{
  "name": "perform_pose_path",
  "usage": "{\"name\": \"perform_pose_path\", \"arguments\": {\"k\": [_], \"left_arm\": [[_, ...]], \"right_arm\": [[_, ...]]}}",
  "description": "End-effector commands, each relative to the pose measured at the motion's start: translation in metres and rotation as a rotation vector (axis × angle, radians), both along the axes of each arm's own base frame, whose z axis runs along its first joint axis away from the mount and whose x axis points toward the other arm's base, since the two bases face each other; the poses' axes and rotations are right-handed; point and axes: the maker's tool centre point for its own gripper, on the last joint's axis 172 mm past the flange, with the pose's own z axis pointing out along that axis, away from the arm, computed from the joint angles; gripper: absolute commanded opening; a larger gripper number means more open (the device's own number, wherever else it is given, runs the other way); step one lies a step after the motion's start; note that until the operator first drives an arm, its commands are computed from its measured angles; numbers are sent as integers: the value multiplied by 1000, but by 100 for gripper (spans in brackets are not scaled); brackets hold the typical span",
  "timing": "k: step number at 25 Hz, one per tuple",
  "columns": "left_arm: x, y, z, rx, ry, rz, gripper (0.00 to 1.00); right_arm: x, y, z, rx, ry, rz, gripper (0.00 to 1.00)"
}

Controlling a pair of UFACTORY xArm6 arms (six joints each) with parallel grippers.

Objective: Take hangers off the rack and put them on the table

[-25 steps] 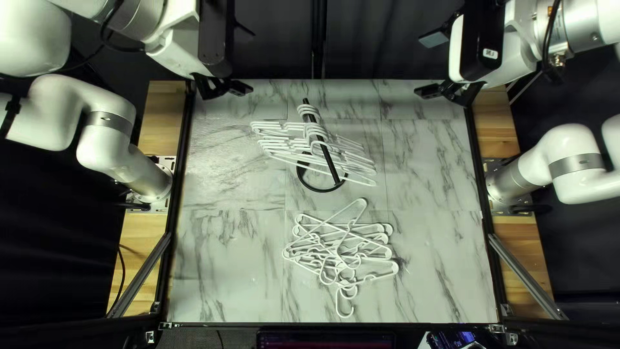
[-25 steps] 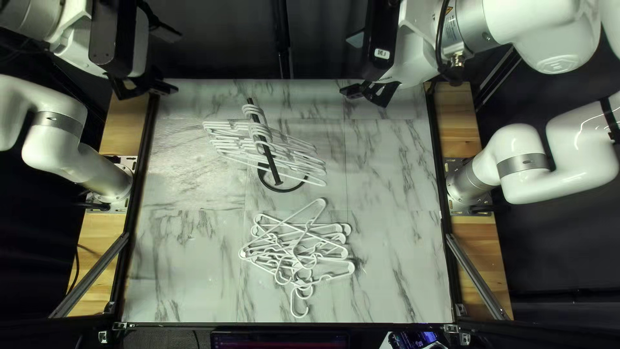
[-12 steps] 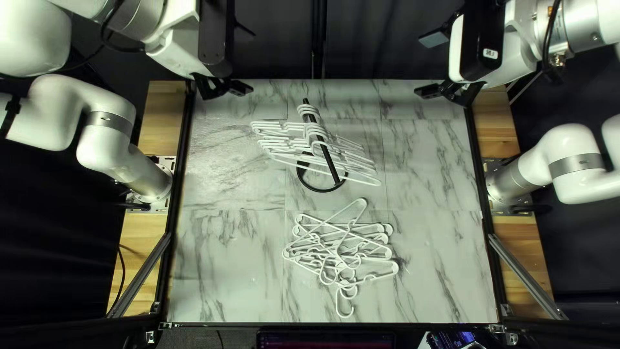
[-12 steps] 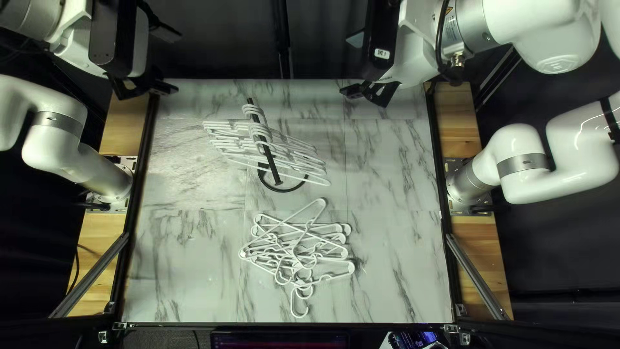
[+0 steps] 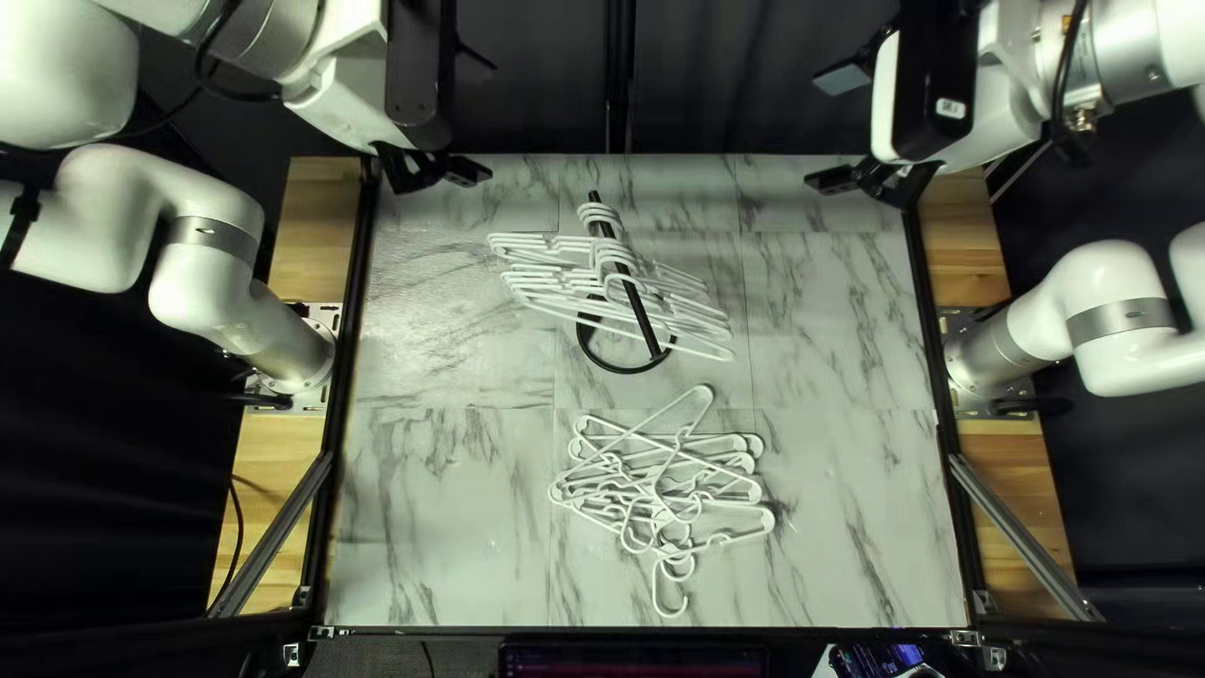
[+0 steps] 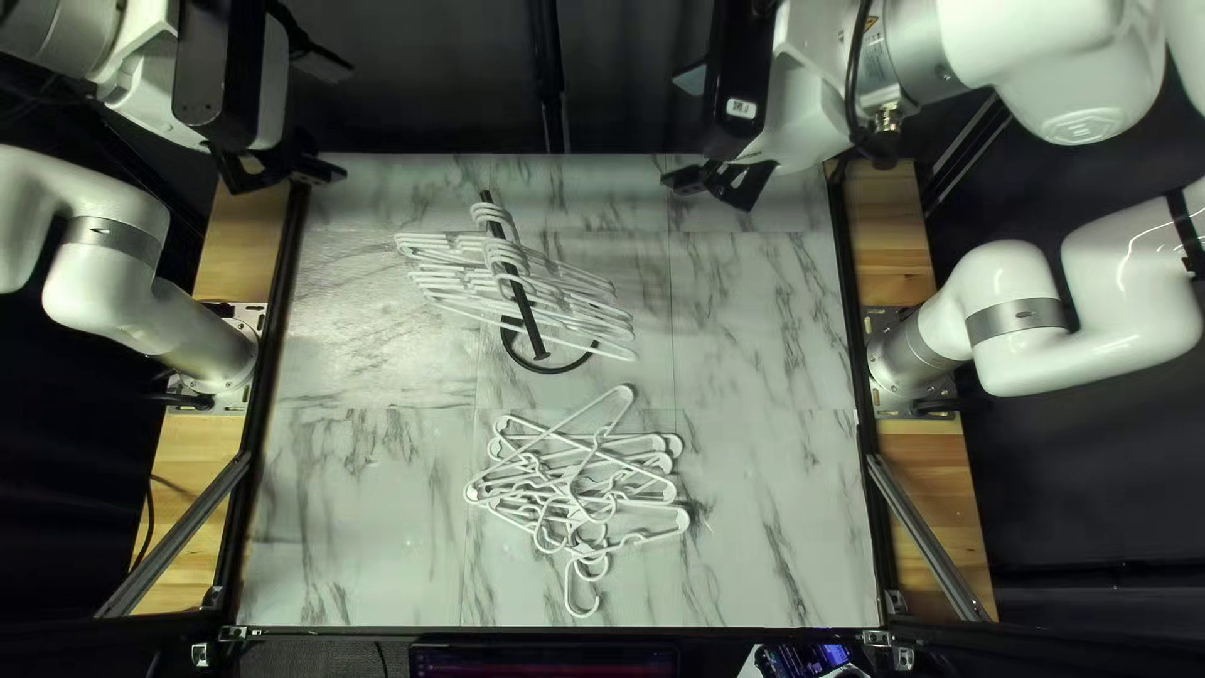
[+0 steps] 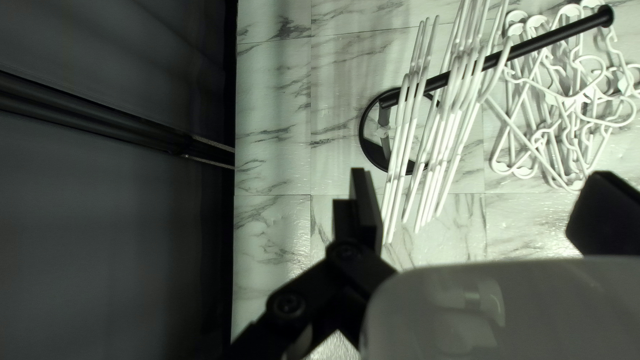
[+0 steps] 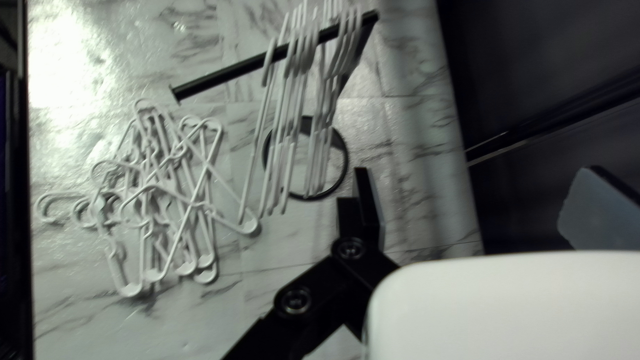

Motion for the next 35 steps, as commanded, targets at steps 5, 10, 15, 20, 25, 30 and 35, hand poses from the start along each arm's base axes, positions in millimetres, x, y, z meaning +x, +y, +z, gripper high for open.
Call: {"name": "perform_pose_path", "arguments": {"k": [5, 10, 15, 20, 25, 30, 35], "left_arm": [[0, 0, 0, 0, 0, 0, 100], [0, 0, 0, 0, 0, 0, 100], [0, 0, 0, 0, 0, 0, 100], [0, 0, 0, 0, 0, 0, 100], [0, 0, 0, 0, 0, 0, 100], [0, 0, 0, 0, 0, 0, 100], [0, 0, 0, 0, 0, 0, 100]], "right_arm": [[1, 55, -58, 107, 140, 15, 100], [0, 101, -100, 105, 236, -10, 100], [16, 137, -153, 28, 326, -123, 100], [40, 150, -198, -103, 349, -272, 100], [38, 150, -220, -161, 339, -342, 100], [24, 140, -231, -155, 333, -360, 100], [26, 136, -247, -112, 303, -334, 100]]}}
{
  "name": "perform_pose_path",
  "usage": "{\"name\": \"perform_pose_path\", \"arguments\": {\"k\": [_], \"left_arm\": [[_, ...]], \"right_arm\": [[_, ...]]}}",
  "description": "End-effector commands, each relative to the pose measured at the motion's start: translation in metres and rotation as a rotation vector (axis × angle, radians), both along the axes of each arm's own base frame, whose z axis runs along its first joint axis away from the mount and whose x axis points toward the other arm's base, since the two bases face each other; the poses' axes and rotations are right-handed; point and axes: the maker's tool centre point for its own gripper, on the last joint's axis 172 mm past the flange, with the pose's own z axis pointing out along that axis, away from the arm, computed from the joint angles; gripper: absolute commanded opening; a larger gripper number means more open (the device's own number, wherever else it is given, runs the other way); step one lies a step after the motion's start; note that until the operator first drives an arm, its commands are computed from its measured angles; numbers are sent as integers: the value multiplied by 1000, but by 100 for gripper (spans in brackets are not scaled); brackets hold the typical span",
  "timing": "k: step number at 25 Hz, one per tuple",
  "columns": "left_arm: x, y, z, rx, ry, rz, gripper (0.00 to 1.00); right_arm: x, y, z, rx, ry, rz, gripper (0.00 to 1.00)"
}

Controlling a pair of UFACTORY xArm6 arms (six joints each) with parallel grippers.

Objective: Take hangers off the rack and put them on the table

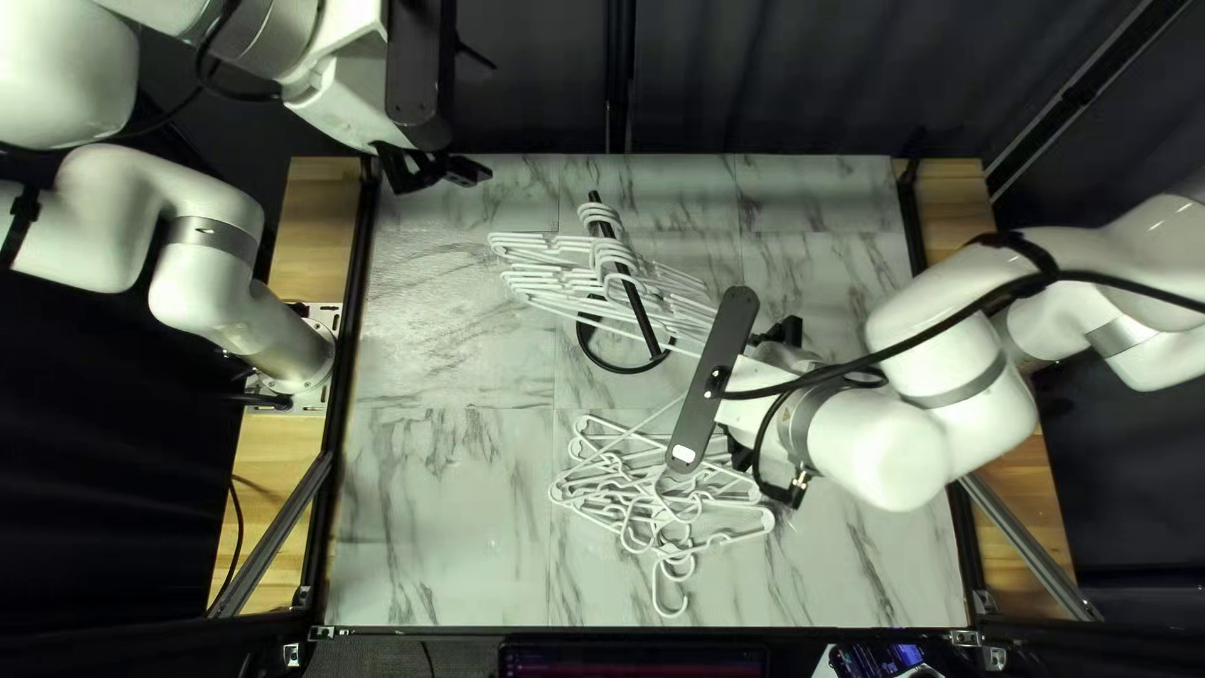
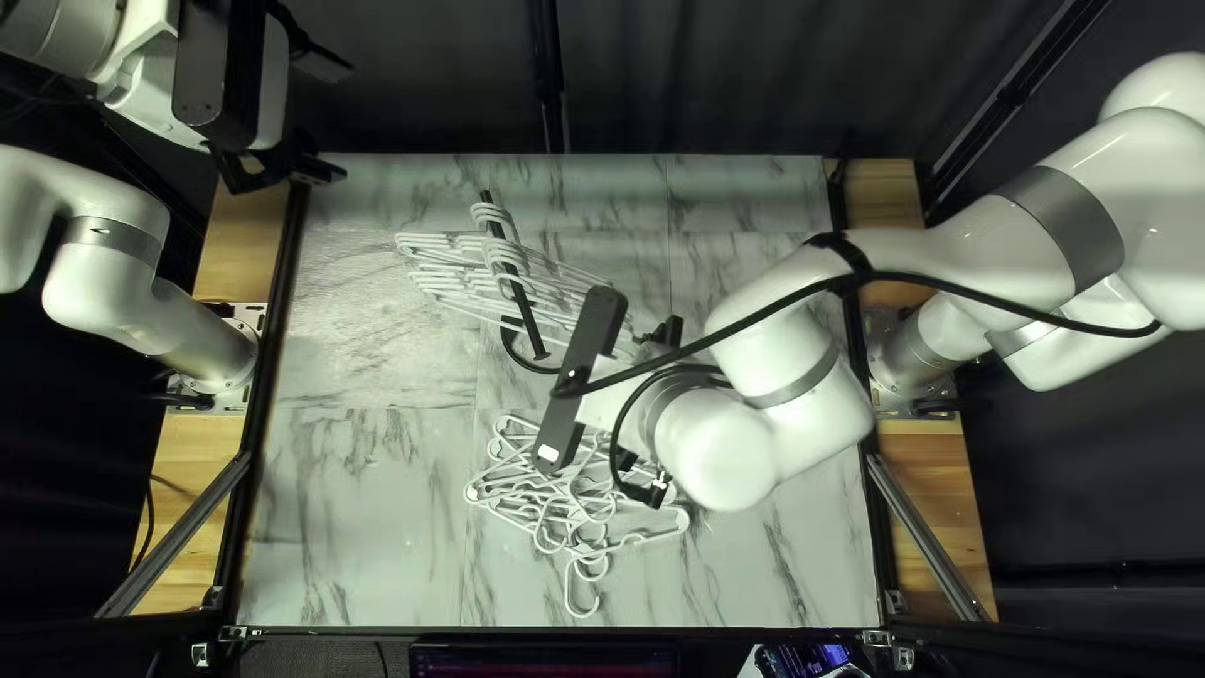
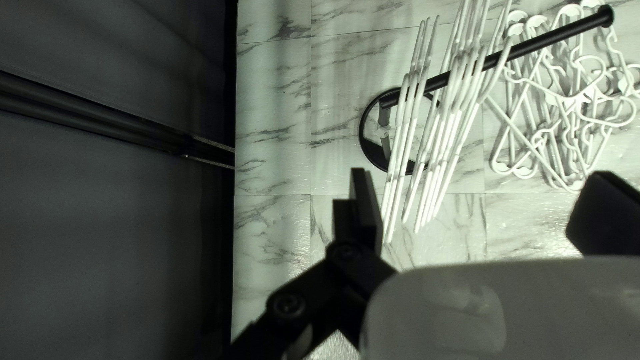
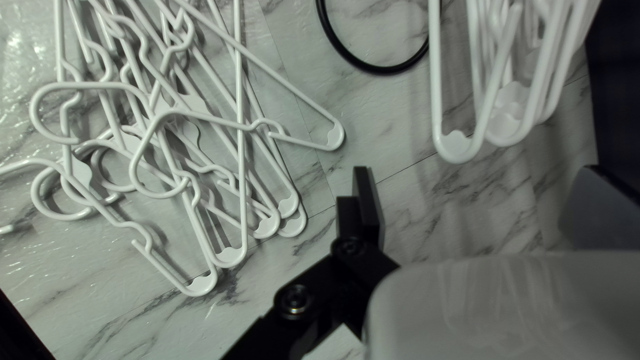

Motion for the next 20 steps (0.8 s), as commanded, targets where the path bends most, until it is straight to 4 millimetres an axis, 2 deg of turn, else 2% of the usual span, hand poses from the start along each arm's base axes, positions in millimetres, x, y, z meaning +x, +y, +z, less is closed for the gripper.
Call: {"name": "perform_pose_path", "arguments": {"k": [1, 10, 20], "left_arm": [[0, 0, 0, 0, 0, 0, 100], [0, 0, 0, 0, 0, 0, 100], [0, 0, 0, 0, 0, 0, 100]], "right_arm": [[5, -2, -9, 33, -35, 16, 100], [6, -6, -25, 81, -93, 49, 100], [9, -18, -30, 97, -106, 51, 100]]}}
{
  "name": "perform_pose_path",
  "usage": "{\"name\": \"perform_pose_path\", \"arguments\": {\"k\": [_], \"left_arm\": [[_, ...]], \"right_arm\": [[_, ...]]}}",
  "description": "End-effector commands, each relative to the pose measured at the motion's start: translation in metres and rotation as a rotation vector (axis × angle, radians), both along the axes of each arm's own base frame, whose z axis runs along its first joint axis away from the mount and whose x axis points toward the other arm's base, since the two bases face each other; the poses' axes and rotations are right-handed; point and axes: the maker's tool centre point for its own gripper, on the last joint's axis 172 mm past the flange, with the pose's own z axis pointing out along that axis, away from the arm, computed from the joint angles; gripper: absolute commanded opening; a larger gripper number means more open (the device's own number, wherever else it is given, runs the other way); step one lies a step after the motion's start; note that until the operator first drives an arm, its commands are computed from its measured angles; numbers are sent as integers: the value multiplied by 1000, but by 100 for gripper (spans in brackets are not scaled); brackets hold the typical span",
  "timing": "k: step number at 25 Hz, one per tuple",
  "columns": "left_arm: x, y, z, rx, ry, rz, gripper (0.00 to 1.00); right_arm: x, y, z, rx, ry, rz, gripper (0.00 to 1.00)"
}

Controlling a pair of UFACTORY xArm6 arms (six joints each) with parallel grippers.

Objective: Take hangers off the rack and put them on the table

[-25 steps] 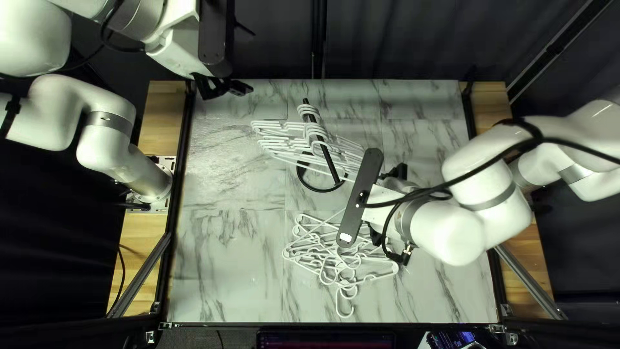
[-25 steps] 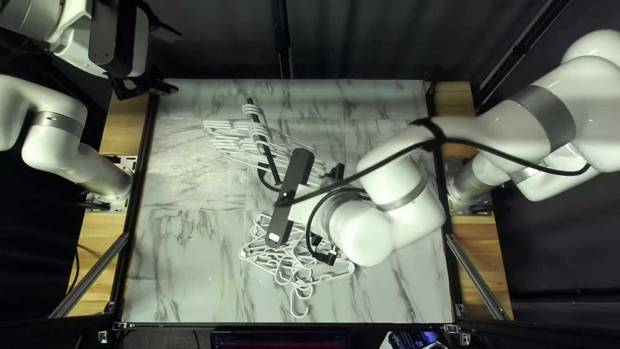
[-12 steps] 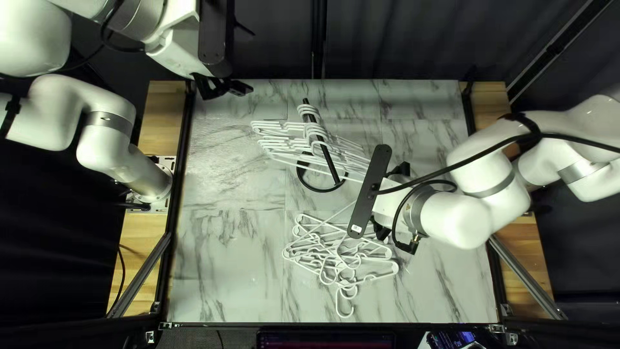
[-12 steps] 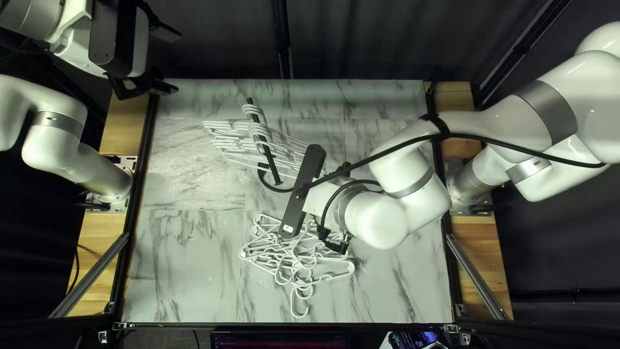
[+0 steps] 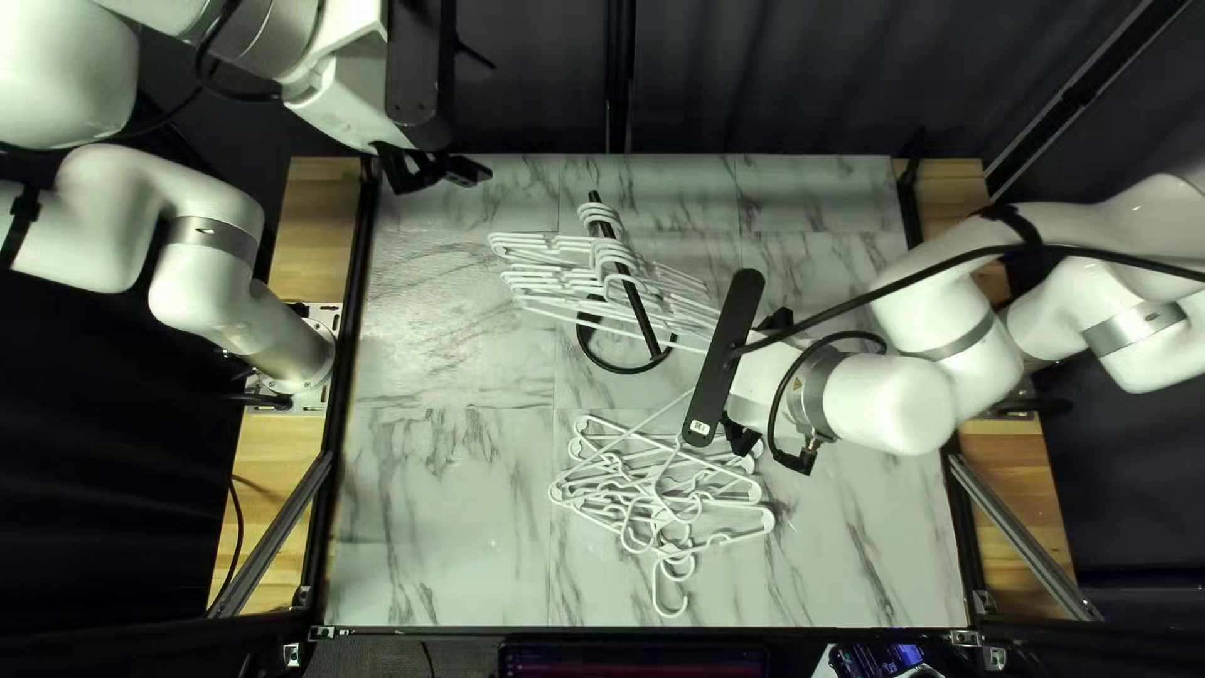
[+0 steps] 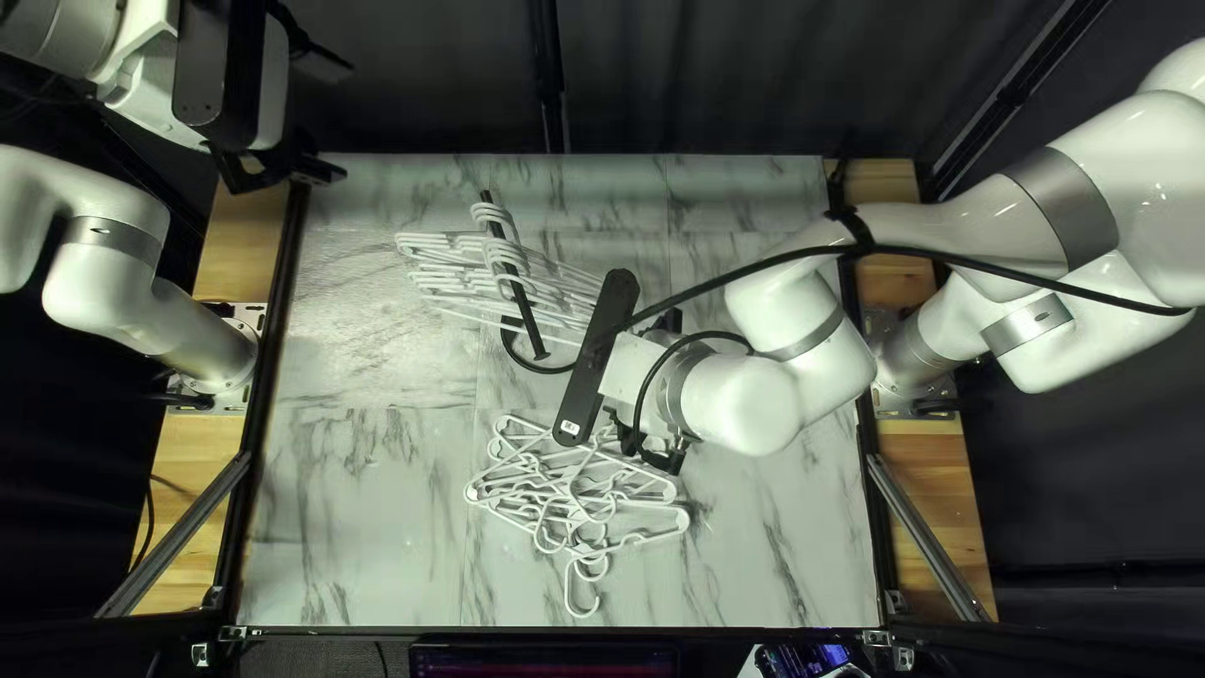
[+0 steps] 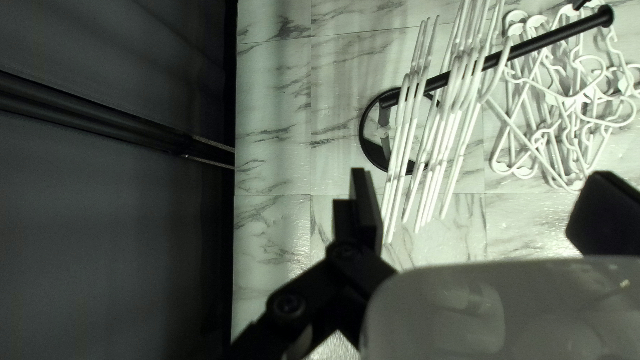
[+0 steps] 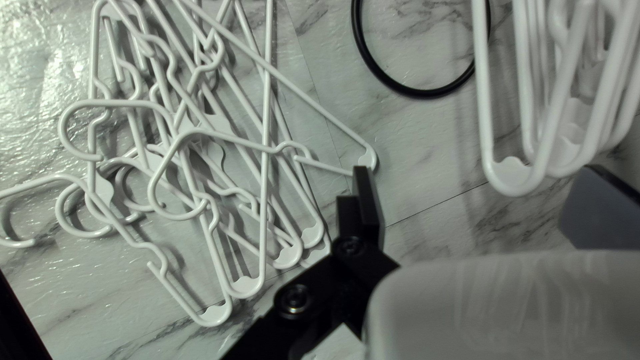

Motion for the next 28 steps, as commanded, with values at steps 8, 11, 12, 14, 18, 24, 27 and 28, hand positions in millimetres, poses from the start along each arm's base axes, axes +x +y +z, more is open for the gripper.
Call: {"name": "perform_pose_path", "arguments": {"k": [8, 11, 12, 14, 18, 24, 27, 28], "left_arm": [[0, 0, 0, 0, 0, 0, 100], [0, 0, 0, 0, 0, 0, 100], [0, 0, 0, 0, 0, 0, 100], [0, 0, 0, 0, 0, 0, 100], [0, 0, 0, 0, 0, 0, 100], [0, 0, 0, 0, 0, 0, 100], [0, 0, 0, 0, 0, 0, 100], [0, 0, 0, 0, 0, 0, 100]], "right_arm": [[11, -8, -14, 16, -14, 15, 100], [12, -9, -18, 23, -18, 19, 100], [13, -9, -17, 24, -20, 20, 100], [13, -8, -15, 23, -22, 22, 89], [13, -6, -10, 17, -29, 22, 3], [12, -11, -7, 13, -37, 19, 0], [13, -13, -1, 10, -44, 20, 0], [14, -13, 2, 9, -47, 21, 0]]}}
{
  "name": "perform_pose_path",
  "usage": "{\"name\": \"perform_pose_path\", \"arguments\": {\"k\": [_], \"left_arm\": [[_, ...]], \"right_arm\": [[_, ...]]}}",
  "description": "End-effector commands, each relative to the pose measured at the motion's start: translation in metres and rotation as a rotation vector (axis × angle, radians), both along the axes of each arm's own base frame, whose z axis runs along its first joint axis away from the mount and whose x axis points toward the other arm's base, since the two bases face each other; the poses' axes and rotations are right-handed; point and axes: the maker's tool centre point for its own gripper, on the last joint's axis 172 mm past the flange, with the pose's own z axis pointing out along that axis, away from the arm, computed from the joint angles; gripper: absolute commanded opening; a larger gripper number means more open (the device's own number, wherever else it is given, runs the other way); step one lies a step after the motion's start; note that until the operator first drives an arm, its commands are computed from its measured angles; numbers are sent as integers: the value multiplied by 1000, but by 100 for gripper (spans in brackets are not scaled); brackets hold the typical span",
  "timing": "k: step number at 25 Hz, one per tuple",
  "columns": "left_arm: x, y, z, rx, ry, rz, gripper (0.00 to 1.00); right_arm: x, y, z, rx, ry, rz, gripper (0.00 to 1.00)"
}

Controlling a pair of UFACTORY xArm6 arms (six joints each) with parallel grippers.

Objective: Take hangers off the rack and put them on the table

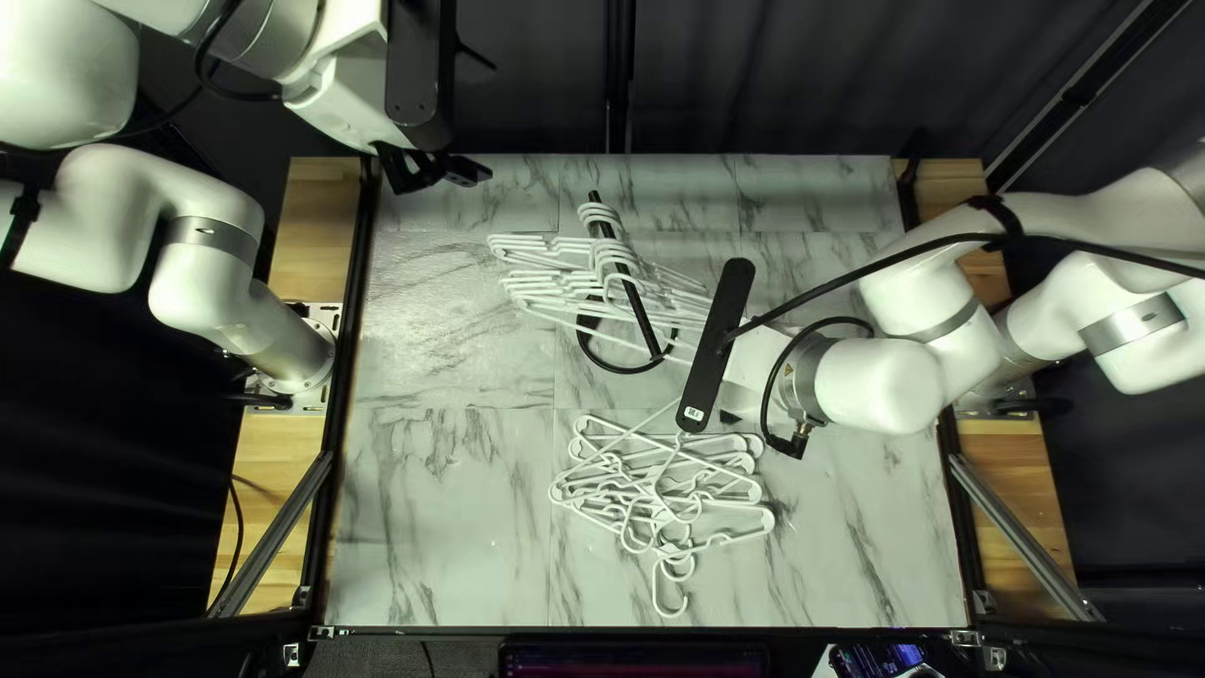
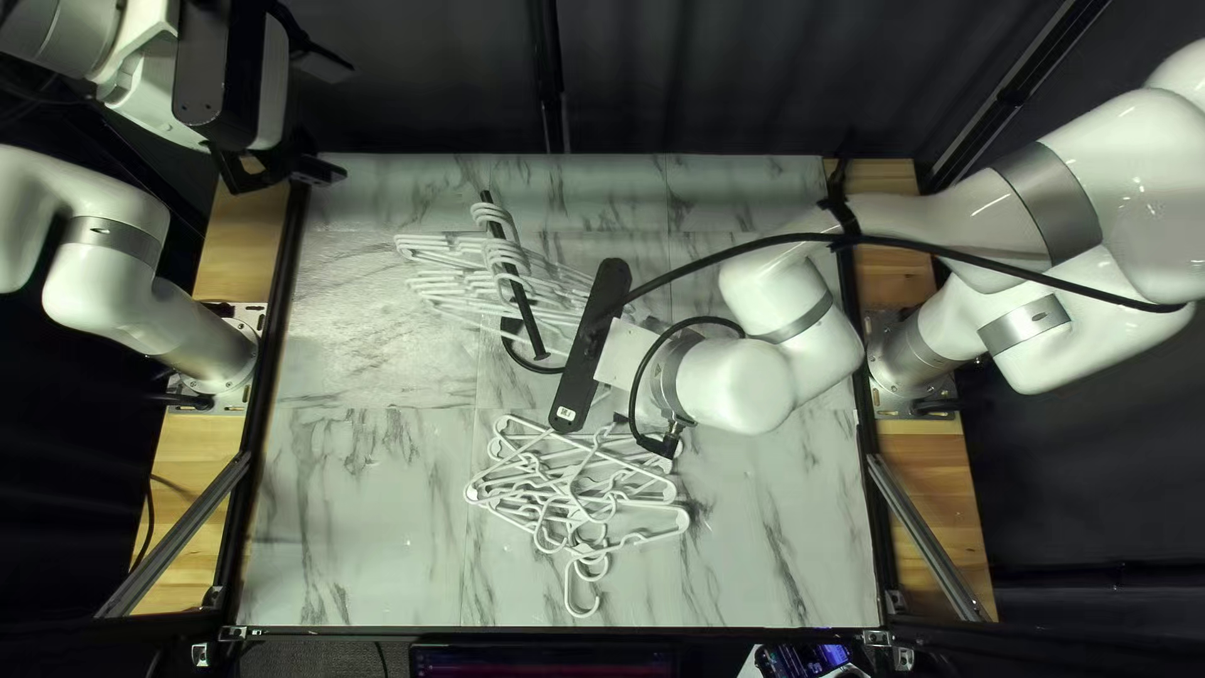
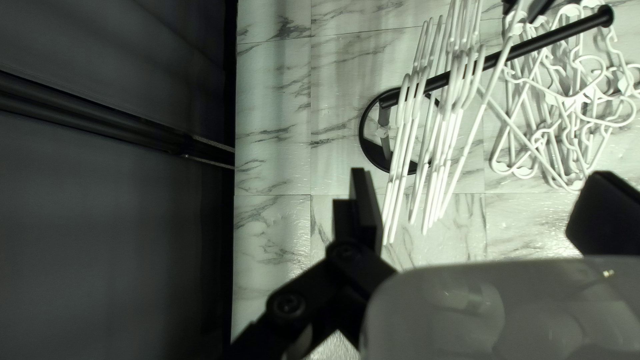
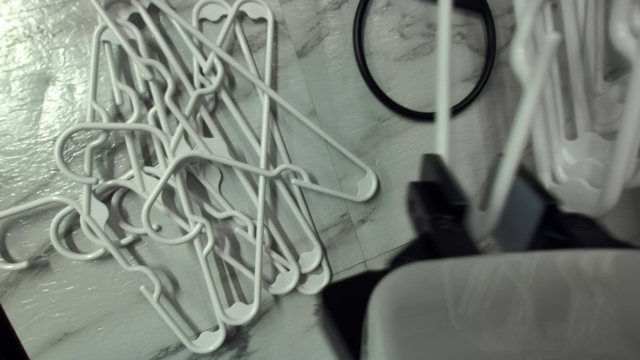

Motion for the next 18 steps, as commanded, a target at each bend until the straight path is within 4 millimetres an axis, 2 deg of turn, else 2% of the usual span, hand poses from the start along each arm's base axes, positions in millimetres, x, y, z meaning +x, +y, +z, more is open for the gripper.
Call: {"name": "perform_pose_path", "arguments": {"k": [1, 5, 8, 11, 15, 18], "left_arm": [[0, 0, 0, 0, 0, 0, 100], [0, 0, 0, 0, 0, 0, 100], [0, 0, 0, 0, 0, 0, 100], [0, 0, 0, 0, 0, 0, 100], [0, 0, 0, 0, 0, 0, 100], [0, 0, 0, 0, 0, 0, 100]], "right_arm": [[2, -1, 12, -7, -13, 3, 0], [1, 3, 31, -18, -36, 12, 0], [-3, 15, 44, -30, -57, 29, 0], [-11, 39, 51, -40, -83, 68, 0], [-12, 72, 44, -42, -93, 151, 0], [-12, 104, 32, -44, -85, 245, 0]]}}
